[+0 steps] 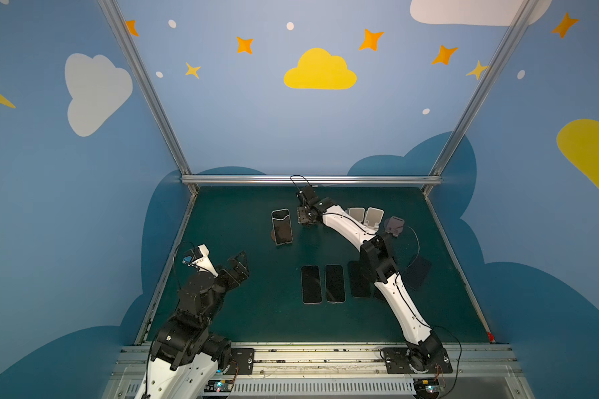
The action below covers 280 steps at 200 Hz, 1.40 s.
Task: Remove the phone from the phone stand
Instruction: Place the phone stand at the top-center of the table, then remove the phone from the phone stand.
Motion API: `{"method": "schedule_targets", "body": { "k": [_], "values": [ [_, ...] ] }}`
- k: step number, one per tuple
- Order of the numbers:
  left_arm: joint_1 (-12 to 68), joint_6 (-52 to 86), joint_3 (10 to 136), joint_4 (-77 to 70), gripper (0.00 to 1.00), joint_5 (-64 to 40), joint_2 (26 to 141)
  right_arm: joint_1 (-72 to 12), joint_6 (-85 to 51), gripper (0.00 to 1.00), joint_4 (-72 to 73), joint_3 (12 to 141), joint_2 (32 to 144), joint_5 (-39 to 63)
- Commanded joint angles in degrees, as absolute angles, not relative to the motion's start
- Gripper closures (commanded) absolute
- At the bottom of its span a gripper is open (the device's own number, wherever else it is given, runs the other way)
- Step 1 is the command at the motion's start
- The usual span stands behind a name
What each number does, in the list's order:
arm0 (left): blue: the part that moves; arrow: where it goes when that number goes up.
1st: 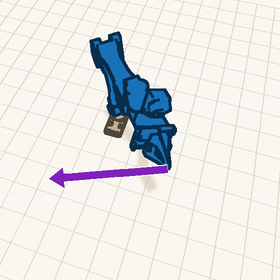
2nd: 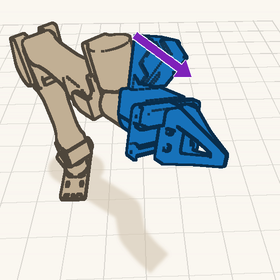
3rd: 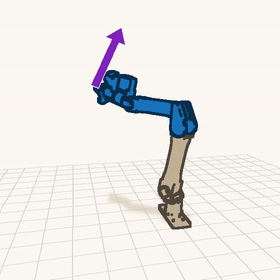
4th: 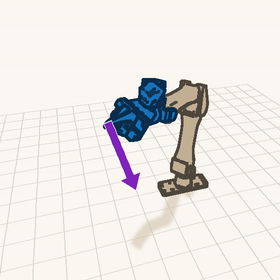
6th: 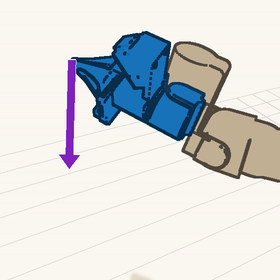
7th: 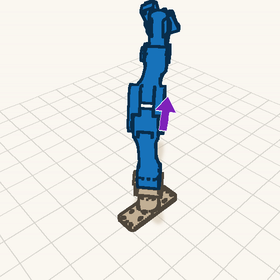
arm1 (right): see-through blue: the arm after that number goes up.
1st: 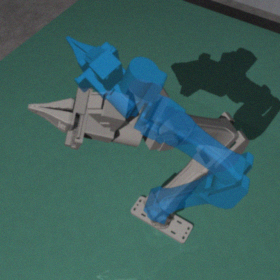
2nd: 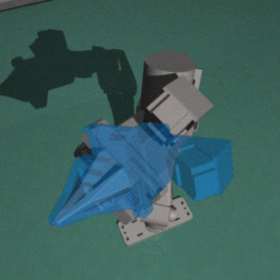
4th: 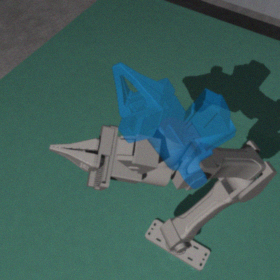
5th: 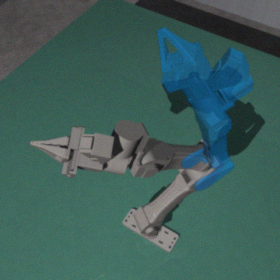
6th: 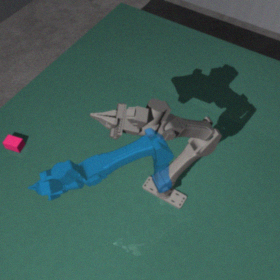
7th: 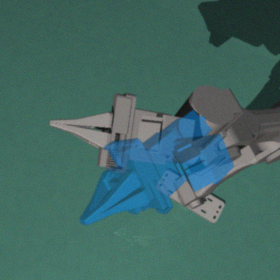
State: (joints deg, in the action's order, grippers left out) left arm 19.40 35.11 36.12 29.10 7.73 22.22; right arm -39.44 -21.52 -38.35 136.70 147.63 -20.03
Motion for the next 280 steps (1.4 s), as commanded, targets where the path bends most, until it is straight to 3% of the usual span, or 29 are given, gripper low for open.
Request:
{"method": "schedule_targets", "body": {
  "k": [1,37,73,123,145,158,190,247,280],
  "values": [
    [19.4,33.6,38.6,27.7,0.0,3.6,25.1,-39.3,-21.0,0.19,-39.3,137.2,146.1,-20.0],
    [19.4,33.9,41.3,26.9,0.0,0.0,29.7,-40.6,-19.6,0.16,-37.8,133.9,139.9,-19.6],
    [20.0,36.2,44.0,28.0,0.07,1.2,33.7,-41.9,-17.8,0.16,-33.1,124.5,128.4,-20.8],
    [25.6,35.5,48.7,28.2,0.11,7.6,43.3,-43.4,-19.7,0.17,-22.4,101.0,108.0,-19.6],
    [29.4,34.5,49.7,25.0,0.09,12.7,49.7,-44.2,-28.1,0.16,-21.6,88.6,95.3,-8.2],
    [30.7,34.3,50.0,22.0,0.07,15.4,53.3,-46.4,-28.3,0.15,-17.8,79.3,88.2,-9.6],
    [32.9,34.3,54.0,18.5,0.0,22.9,66.8,-48.0,-28.8,0.12,-14.5,61.1,71.1,-17.5],
    [33.6,31.5,74.3,25.6,0.0,29.5,96.0,-44.6,-30.0,0.08,-20.4,49.2,52.8,-21.0],
    [33.3,30.6,82.1,28.0,0.0,32.8,107.4,-43.1,-29.4,0.08,-20.6,46.5,48.3,-20.1]
  ]
}}
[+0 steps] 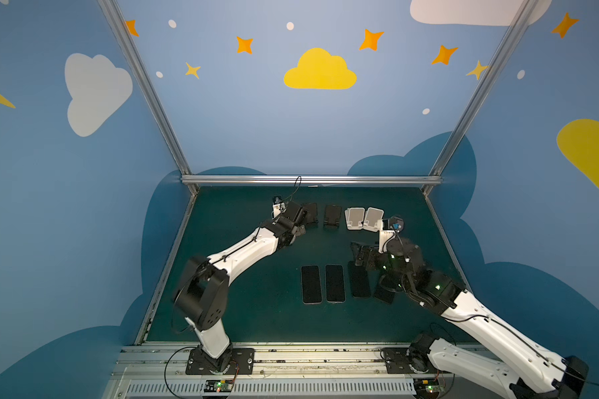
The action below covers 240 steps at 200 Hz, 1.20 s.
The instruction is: Remove the phone from the phone stand
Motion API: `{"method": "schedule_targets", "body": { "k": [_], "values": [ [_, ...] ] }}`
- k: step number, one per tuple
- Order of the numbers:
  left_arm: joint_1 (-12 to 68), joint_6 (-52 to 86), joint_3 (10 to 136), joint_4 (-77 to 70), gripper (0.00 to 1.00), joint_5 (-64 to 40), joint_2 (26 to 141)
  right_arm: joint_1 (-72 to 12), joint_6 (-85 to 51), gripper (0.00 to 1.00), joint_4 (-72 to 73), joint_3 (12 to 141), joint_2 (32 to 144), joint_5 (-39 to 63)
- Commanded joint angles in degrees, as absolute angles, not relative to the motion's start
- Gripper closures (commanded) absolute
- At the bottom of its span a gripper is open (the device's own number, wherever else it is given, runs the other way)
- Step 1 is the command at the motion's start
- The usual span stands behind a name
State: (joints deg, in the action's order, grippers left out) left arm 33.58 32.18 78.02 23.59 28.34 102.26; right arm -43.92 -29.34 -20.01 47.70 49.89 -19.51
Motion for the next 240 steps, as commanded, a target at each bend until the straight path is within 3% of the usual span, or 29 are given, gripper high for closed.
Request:
{"method": "schedule_targets", "body": {
  "k": [1,35,82,186,240],
  "values": [
    [33.2,30.6,82.3,28.1,0.0,32.8,107.6,-43.1,-29.4,0.08,-20.6,46.5,48.3,-20.1],
    [32.7,32.0,82.4,27.8,0.0,35.6,110.3,-41.8,-28.6,0.08,-20.5,45.3,48.3,-19.0],
    [29.2,28.0,81.5,22.5,0.01,25.9,112.8,-40.3,-28.3,0.08,-18.8,44.4,49.3,-16.5],
    [27.6,25.8,83.8,18.0,0.09,24.2,117.7,-39.8,-27.9,0.08,-18.6,44.1,50.8,-16.5],
    [26.9,26.7,84.0,15.9,0.22,23.7,119.3,-39.8,-28.1,0.08,-18.7,43.6,50.5,-16.4]
  ]
}}
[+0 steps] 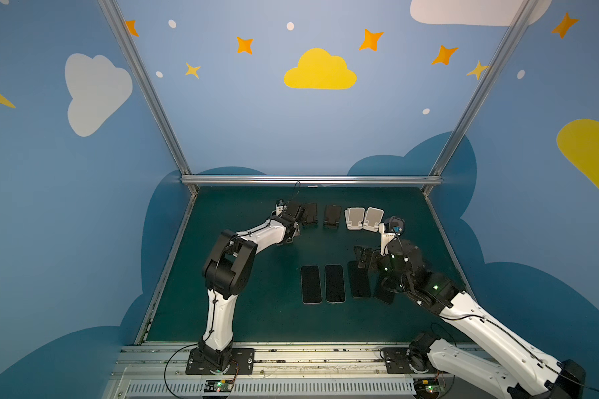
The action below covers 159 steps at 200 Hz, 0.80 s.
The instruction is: Remove the phone from the phone stand
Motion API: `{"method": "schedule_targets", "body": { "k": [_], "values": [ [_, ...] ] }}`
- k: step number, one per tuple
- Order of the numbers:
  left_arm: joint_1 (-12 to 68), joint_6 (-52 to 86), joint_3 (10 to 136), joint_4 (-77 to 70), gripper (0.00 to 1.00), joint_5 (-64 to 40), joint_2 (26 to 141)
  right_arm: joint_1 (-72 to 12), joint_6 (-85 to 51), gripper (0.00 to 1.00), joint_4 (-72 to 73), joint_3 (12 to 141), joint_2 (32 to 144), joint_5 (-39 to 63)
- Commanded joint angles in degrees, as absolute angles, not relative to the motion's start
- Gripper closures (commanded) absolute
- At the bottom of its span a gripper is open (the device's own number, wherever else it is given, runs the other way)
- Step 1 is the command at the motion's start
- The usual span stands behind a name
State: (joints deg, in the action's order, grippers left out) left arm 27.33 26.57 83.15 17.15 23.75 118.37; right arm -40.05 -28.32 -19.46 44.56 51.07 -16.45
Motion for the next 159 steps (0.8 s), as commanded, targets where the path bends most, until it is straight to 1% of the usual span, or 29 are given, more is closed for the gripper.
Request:
{"method": "schedule_targets", "body": {
  "k": [1,47,159],
  "values": [
    [26.9,26.6,83.9,15.8,0.22,23.7,119.2,-39.8,-28.1,0.08,-18.7,43.6,50.5,-16.4],
    [27.2,26.4,81.4,13.5,0.37,24.0,116.9,-39.8,-27.9,0.08,-18.9,43.5,49.7,-16.6],
    [29.3,23.6,77.9,12.4,0.37,26.0,109.5,-39.8,-28.7,0.09,-18.5,43.2,49.4,-15.9]
  ]
}}
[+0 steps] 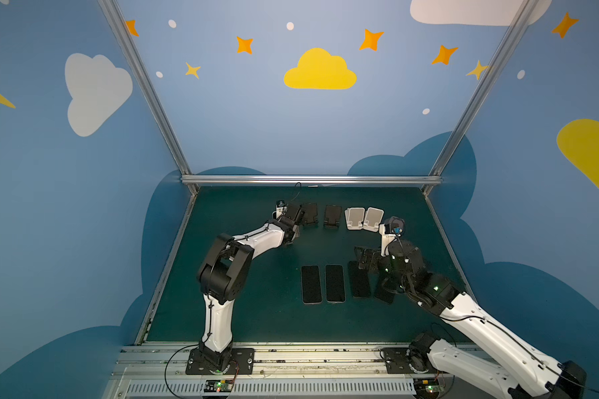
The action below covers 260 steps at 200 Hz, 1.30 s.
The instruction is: Remove the phone from the phone stand
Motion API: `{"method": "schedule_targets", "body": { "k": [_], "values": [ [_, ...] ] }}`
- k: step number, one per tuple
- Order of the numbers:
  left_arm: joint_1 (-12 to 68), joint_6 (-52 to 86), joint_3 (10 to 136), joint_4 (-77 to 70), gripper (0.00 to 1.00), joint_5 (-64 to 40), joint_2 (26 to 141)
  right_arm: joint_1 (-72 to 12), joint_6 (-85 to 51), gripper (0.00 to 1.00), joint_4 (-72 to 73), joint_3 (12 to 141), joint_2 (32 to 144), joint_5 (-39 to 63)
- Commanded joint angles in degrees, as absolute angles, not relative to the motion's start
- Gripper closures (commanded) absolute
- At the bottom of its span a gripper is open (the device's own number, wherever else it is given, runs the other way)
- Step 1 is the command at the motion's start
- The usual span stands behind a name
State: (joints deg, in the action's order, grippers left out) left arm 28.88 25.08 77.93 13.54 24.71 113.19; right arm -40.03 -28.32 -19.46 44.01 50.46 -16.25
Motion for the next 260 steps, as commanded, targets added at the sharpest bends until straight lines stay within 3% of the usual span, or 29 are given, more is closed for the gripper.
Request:
{"method": "schedule_targets", "body": {
  "k": [1,151,260],
  "values": [
    [29.3,23.6,77.9,12.5,0.37,26.0,109.4,-39.8,-28.7,0.08,-18.5,43.2,49.4,-15.8],
    [31.8,23.4,70.3,17.3,0.37,25.3,95.1,-39.8,-28.2,0.09,-17.7,43.2,49.6,-15.8],
    [36.7,31.9,51.1,27.0,0.37,12.0,80.8,-39.8,-28.1,0.09,-16.8,44.4,52.4,-13.1]
  ]
}}
